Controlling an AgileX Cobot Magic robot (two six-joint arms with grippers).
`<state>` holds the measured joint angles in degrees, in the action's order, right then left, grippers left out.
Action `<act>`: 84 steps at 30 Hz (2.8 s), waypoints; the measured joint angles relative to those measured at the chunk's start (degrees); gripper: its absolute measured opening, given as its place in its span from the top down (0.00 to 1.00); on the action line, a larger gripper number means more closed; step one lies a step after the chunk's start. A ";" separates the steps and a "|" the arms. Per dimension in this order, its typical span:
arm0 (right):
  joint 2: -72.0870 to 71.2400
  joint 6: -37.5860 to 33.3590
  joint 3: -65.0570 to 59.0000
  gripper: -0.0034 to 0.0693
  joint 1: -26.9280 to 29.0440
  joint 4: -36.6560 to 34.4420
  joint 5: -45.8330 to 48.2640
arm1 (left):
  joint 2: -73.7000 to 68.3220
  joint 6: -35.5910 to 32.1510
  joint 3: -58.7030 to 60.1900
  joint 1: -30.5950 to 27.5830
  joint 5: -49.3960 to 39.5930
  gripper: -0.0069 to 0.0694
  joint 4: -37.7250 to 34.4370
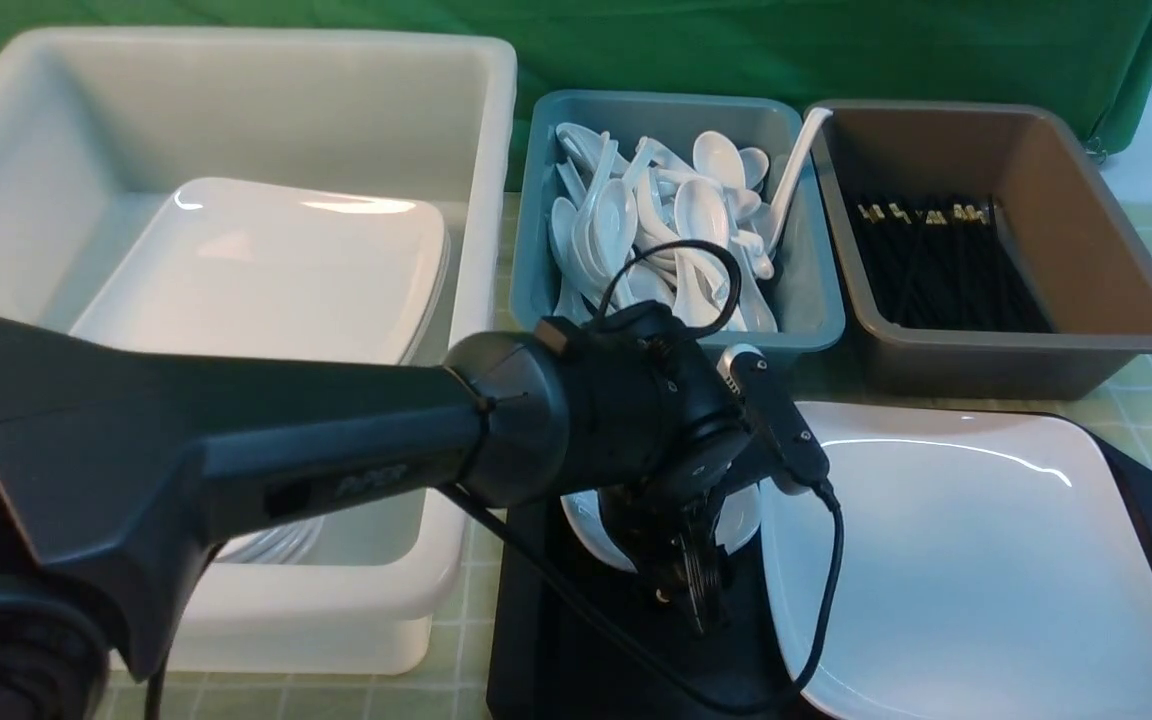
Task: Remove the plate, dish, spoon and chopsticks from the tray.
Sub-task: Use the left arm to grab a small plate from the dinner plate, then use the left arm to put the small plate into the large storage box on the left, then use the left arm to grab a plate from the dinner plate
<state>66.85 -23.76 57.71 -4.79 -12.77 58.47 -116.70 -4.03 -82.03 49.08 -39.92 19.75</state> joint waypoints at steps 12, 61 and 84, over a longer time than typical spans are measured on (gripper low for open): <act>0.00 -0.73 0.00 0.94 0.00 -2.49 -0.12 | 1.84 0.94 -2.52 0.26 -2.52 0.86 -3.16; 31.86 -3.83 46.01 0.94 -36.85 -20.27 0.05 | 34.61 10.97 22.54 -36.14 -2.27 0.58 -15.20; 13.17 2.89 31.44 0.94 -8.90 -1.95 10.16 | 24.70 6.91 -3.23 -16.93 -16.82 0.92 -41.53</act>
<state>80.02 -20.88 89.15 -13.69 -14.72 68.63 -92.00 2.88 -85.26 32.15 -56.74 -21.78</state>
